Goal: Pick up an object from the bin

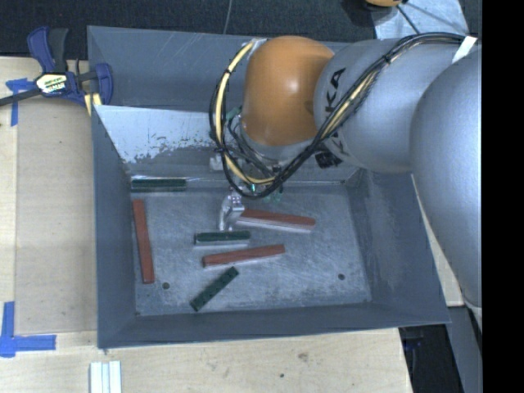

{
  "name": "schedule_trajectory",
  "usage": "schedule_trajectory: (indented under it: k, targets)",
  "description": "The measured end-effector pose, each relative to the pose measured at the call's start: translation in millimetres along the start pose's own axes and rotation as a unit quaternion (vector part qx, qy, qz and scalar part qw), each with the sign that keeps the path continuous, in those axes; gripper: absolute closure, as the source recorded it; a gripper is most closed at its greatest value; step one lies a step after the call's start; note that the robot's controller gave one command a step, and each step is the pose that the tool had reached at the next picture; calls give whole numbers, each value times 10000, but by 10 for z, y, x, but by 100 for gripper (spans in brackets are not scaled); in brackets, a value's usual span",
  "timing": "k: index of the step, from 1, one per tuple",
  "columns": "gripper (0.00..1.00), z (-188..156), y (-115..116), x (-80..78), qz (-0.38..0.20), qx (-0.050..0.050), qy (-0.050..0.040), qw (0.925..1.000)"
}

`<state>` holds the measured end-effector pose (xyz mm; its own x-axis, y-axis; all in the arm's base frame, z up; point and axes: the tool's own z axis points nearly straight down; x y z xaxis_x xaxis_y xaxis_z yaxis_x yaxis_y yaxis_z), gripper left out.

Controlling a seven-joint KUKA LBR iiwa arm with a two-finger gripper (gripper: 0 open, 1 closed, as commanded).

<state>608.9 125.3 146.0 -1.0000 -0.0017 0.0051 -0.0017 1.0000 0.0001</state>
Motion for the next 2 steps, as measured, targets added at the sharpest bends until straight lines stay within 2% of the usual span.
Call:
schedule_trajectory:
  k: [1,2]
  targets:
    - [0,-43,-4,-21,9,-5,-39,10000]
    - [0,430,-342,259,-33,-12,-72,10000]
